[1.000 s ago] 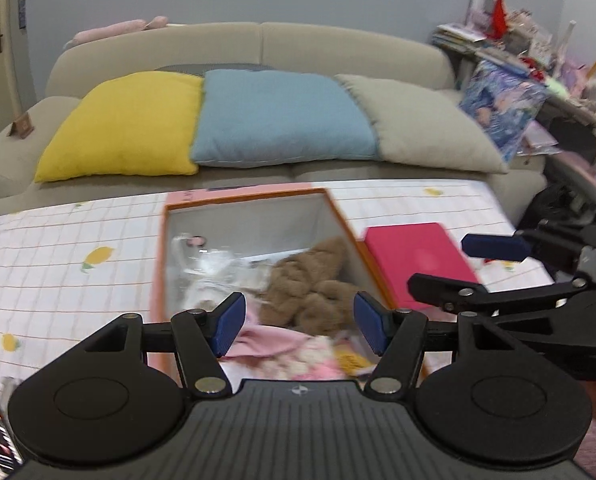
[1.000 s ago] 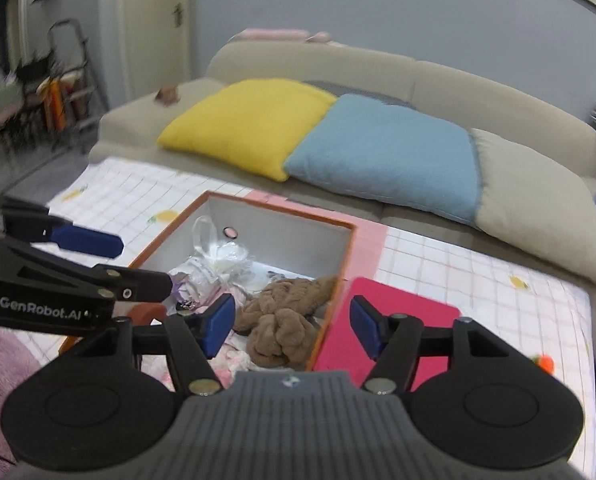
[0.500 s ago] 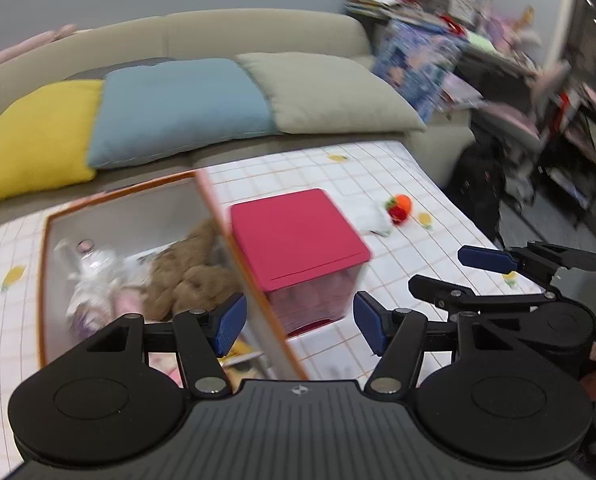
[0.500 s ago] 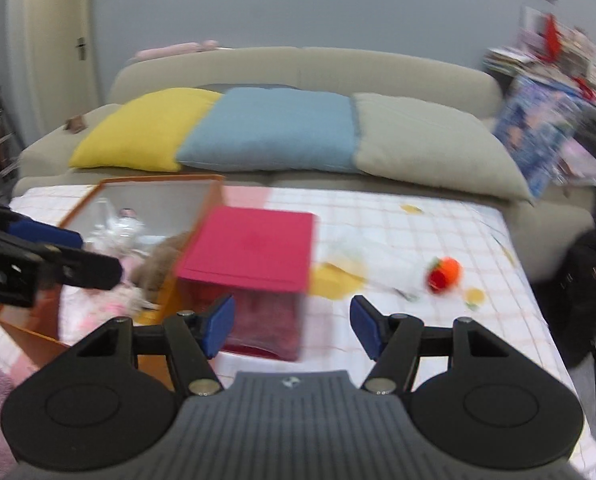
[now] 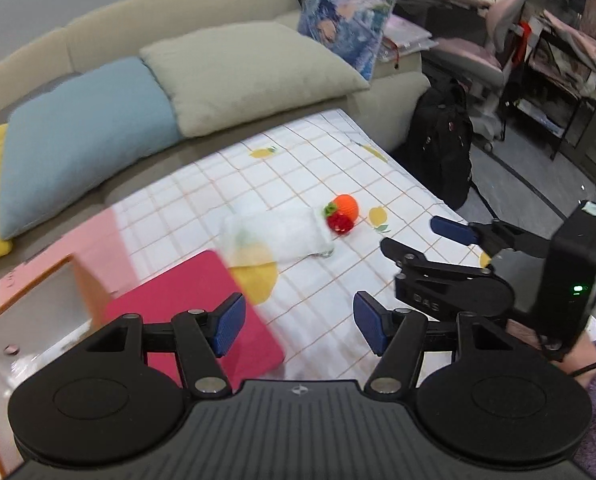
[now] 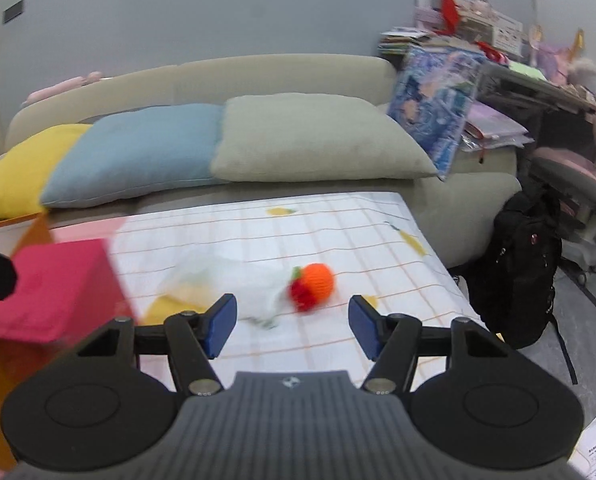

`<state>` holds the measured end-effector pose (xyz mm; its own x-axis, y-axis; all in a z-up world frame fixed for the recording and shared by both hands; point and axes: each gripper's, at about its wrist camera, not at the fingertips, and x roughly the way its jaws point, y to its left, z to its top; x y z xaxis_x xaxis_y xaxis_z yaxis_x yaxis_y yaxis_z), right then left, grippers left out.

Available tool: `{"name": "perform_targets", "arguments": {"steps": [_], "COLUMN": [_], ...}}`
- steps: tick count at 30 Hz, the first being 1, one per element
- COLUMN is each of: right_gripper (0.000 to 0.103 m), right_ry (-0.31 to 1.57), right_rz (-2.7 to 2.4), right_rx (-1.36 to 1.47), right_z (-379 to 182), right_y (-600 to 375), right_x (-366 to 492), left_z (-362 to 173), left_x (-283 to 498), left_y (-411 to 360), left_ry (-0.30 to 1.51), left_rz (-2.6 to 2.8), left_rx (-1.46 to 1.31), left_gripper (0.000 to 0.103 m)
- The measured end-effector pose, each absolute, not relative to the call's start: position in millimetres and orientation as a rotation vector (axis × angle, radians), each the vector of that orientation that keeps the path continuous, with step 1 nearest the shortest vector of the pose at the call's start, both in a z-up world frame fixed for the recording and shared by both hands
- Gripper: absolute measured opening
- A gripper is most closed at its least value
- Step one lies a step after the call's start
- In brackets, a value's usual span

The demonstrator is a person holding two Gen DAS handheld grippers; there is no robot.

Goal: Organize soft objects
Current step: 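Withdraw both tools toward the white mesh bag and orange fruit toy, then grasp the white mesh bag edge with the left gripper while the right grasps the orange fruit toy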

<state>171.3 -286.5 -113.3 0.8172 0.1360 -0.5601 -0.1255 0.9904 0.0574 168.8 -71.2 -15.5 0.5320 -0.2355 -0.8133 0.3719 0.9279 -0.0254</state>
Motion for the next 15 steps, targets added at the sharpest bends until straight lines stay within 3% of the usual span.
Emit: {"name": "perform_targets", "arguments": {"steps": [15], "right_gripper": [0.052], "right_ry": [0.637], "right_rz": [0.167], "right_rx": [-0.010], "right_z": [-180.3], "right_y": [-281.6], "right_x": [275.1], "left_z": [-67.6], "left_x": [259.3], "left_y": [-101.4], "left_ry": [1.080], "left_rz": [-0.309], "left_rx": [0.192], "left_gripper": [0.073]}}
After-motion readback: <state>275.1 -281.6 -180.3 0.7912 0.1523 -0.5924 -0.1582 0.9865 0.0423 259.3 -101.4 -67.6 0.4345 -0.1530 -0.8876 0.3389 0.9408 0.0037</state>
